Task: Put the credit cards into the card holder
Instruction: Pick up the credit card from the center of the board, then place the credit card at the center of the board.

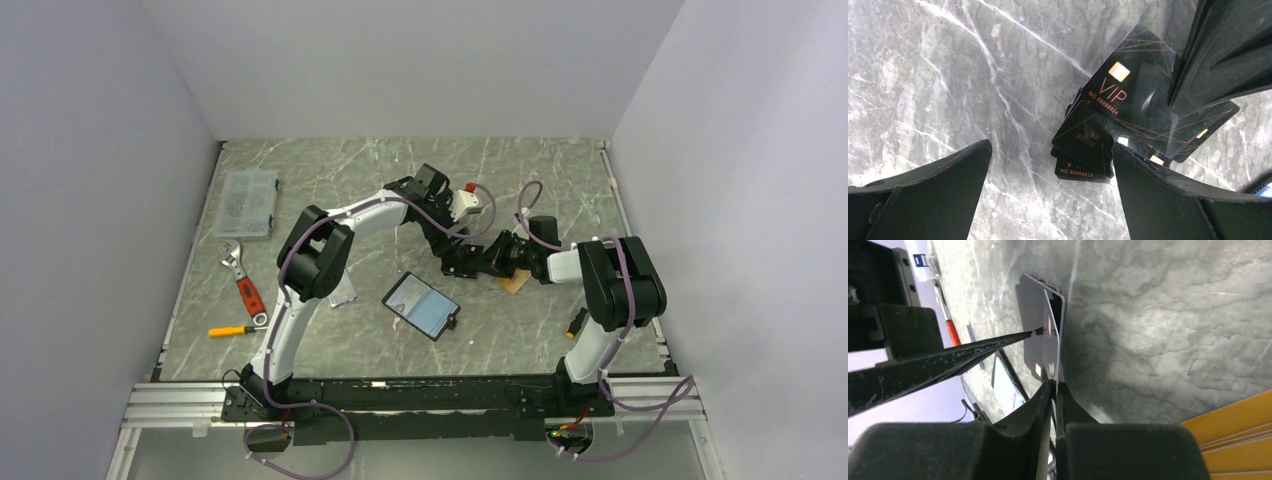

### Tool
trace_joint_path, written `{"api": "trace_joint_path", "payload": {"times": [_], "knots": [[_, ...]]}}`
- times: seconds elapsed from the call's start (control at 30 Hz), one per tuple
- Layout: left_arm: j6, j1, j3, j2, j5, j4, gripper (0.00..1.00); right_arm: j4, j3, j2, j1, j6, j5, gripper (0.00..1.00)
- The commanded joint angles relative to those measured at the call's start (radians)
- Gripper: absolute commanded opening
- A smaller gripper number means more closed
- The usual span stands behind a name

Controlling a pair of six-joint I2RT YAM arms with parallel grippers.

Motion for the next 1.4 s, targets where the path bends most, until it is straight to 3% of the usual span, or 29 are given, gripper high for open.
{"api": "trace_joint_path", "payload": {"times": [0.0,0.27,0.47,0.6,0.73,1.03,1.2,1.37], "knots": [[-0.075,0.075,0.018,-0.042,0.093,-0.121,0.99,-0.035,-0.012,-0.053,0.0,-0.041,0.017,0.0],[-0.276,0.163,-0.067,-0.17,0.375,-0.055,0.99,0.163,-0.013,-0.041,0.0,0.064,-0.112,0.0],[-0.417,0.181,-0.12,-0.161,0.576,0.005,0.99,0.342,-0.058,-0.082,-0.001,0.146,-0.165,0.0],[-0.669,0.189,-0.282,-0.195,0.641,0.289,0.99,0.542,-0.098,-0.077,0.0,0.257,-0.199,0.01],[-0.857,0.189,-0.409,-0.223,0.665,0.553,0.99,0.607,-0.103,-0.082,0.0,0.294,-0.202,0.02],[-1.261,0.19,-0.524,-0.199,0.759,1.092,1.0,0.786,-0.106,-0.038,0.007,0.426,-0.227,0.0],[-1.359,0.19,-0.541,-0.206,0.795,1.257,0.78,0.805,-0.104,-0.028,0.011,0.438,-0.223,0.0],[-1.448,0.209,-0.548,-0.199,0.789,1.372,0.75,0.81,-0.113,-0.017,0.018,0.434,-0.24,0.0]]}}
